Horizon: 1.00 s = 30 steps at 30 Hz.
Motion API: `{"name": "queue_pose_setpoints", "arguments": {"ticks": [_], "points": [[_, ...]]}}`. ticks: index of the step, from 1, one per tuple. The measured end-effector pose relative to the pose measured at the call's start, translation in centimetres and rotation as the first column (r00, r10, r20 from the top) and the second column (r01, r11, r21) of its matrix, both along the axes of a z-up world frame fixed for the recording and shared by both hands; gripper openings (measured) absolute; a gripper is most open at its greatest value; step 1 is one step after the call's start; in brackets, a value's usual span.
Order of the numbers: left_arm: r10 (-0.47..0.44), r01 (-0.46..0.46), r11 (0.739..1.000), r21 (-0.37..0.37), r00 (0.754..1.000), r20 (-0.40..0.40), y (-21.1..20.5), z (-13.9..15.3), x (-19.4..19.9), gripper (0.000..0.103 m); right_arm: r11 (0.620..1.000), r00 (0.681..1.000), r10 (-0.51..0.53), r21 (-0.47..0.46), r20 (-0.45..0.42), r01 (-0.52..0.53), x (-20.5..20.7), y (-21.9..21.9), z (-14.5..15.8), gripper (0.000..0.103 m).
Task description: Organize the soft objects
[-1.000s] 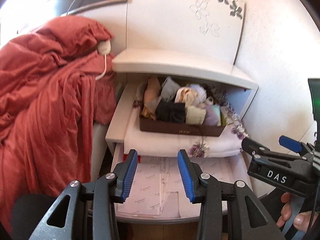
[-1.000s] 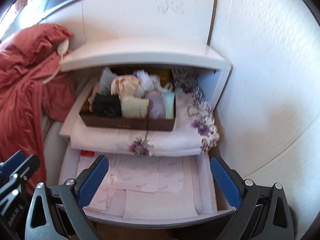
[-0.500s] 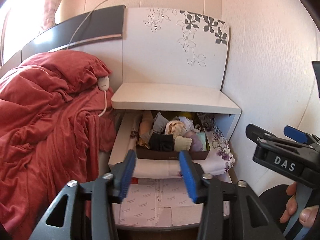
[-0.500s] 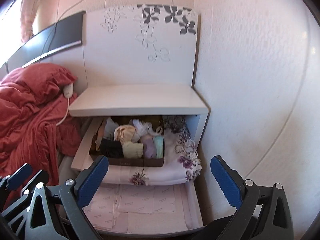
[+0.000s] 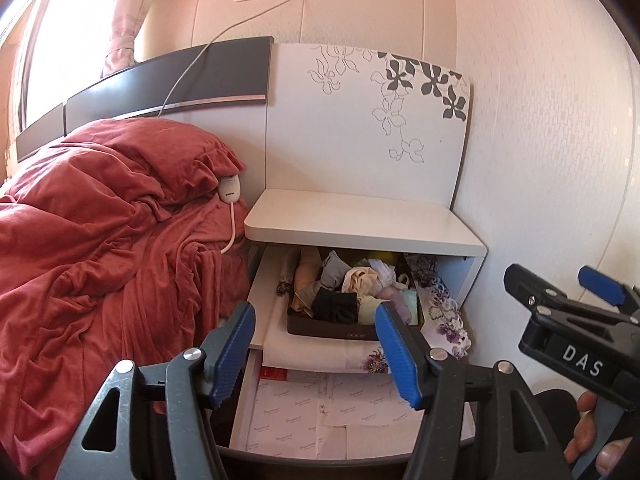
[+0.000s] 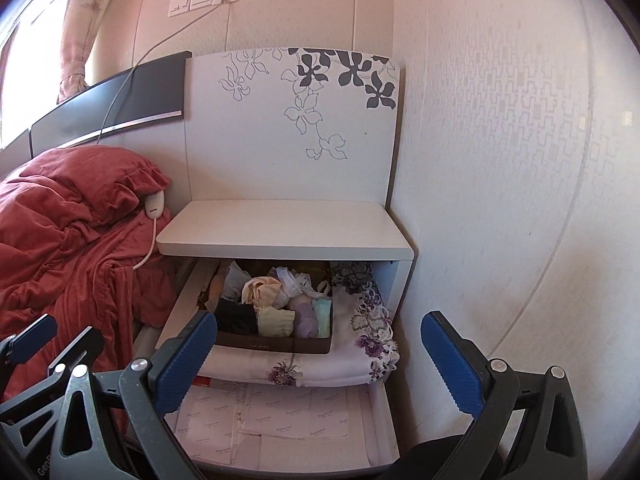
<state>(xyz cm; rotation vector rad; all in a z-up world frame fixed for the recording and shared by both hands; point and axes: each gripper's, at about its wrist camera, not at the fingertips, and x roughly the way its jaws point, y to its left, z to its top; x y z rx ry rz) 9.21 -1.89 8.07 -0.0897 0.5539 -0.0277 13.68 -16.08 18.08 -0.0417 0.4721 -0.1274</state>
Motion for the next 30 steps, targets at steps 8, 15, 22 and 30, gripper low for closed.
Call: {"name": "queue_pose_setpoints", "arguments": {"ticks": [8,15,22,30], "points": [[0.022,-0.022,1.000,0.003,0.999,0.028,0.1,0.9,-0.9,0.076,1.000,1.000,-0.017,-0.016,0.011,0.017,-0.9,0.0,0.3,0.103],[0.061,-0.063,0.996,0.064,0.998,0.035,-0.8,1.1,-1.3,0.077,0.999,1.000,-0.028,-0.016,-0.010,0.027,-0.6,-0.4,-0.1,0.103],[0.068,-0.070,0.997,0.046,0.997,0.039,-0.9,0.9,-1.5,0.077,0.999,0.999,-0.034,-0.010,-0.016,0.033,-0.5,-0.7,-0.3,0.103],[0.042,-0.043,0.999,0.031,0.999,0.033,-1.0,0.6,-1.4,0.077,1.000,0.999,-0.019,-0.010,-0.028,0.019,-0.3,-0.4,-0.9,0.103]]}}
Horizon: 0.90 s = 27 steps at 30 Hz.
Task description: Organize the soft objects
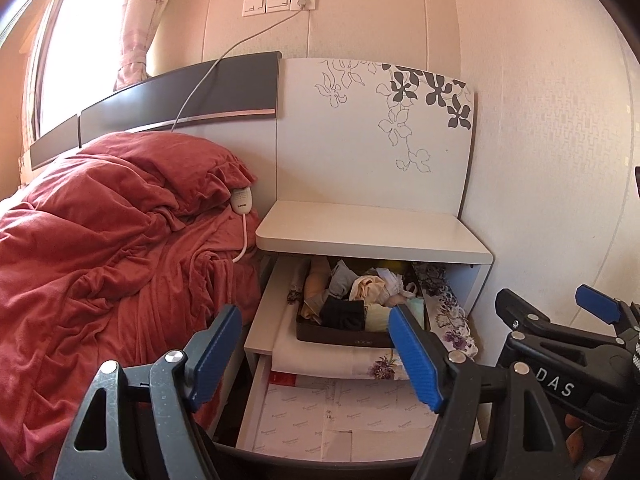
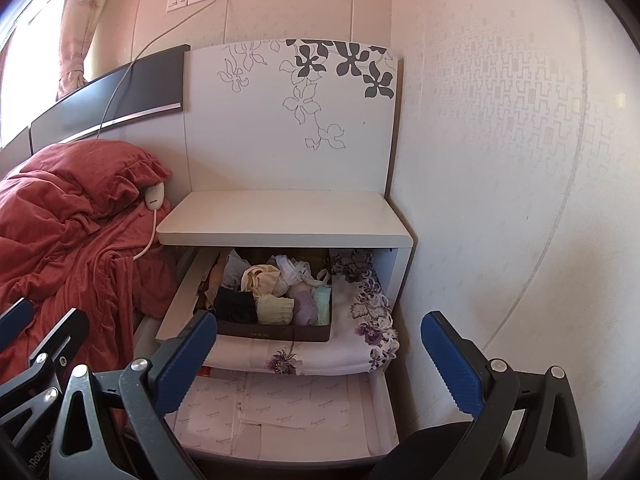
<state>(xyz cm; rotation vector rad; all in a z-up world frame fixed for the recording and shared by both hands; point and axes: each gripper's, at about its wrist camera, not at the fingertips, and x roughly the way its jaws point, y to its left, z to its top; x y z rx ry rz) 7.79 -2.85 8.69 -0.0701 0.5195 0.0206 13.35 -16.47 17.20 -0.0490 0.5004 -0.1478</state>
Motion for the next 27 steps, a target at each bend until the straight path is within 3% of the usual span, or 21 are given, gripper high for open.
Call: {"name": "queue_pose_setpoints", "arguments": {"ticks": [27], "points": [[-0.028,0.028,1.000,-0.002,0.999,-0.028,0.03,-0.76,0.23,0.077,1.000,1.000,0.012,0.004,-0.026,-0.012,0.37,0.45,-0.66,0.103]]}}
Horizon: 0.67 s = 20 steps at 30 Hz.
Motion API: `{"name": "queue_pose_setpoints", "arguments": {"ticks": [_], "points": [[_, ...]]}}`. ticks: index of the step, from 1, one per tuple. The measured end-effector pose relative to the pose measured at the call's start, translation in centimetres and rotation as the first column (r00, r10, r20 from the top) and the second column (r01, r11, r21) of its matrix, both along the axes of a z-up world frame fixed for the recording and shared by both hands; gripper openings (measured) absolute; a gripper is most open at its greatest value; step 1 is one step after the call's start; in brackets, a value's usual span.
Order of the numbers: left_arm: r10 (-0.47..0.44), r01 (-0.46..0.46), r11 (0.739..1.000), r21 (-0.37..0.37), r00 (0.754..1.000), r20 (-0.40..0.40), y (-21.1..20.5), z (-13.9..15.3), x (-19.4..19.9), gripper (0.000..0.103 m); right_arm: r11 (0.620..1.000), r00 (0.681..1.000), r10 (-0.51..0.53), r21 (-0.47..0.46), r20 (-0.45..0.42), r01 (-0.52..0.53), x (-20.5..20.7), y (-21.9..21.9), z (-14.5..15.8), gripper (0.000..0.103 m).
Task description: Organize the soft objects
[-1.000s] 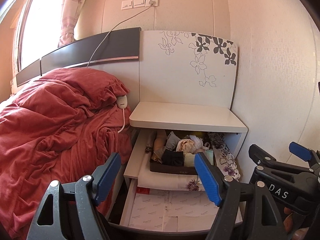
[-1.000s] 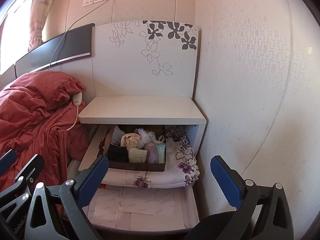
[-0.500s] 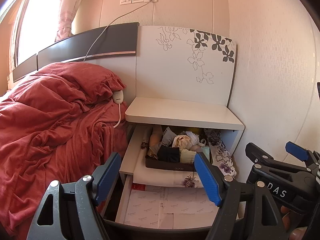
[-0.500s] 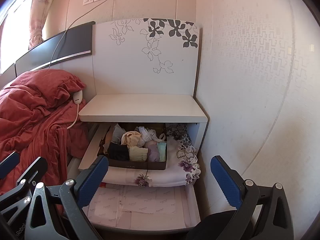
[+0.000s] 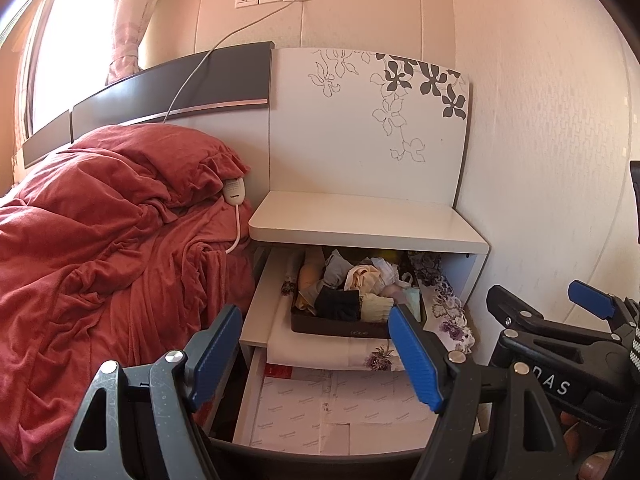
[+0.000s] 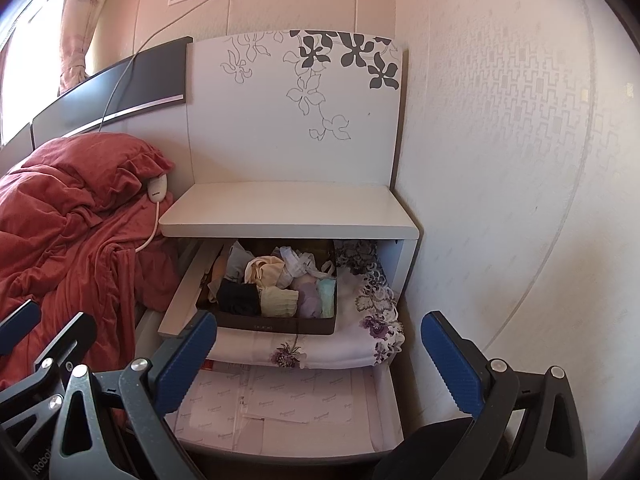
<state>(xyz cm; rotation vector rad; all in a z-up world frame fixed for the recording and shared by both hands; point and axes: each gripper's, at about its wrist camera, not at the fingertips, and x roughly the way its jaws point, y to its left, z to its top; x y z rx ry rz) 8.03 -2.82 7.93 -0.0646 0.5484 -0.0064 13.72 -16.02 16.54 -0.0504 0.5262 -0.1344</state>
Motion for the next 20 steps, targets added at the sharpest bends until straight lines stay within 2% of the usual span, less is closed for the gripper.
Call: {"name": "queue_pose_setpoints", "arguments": {"ticks": [20], "points": [[-0.016,0.016,1.000,0.001,1.000,-0.002,0.01,-0.42,0.14,0.077,1.000,1.000,0.004,0.003,-0.009,-0.004,0.13,0.11,-0.27,0.103]]}}
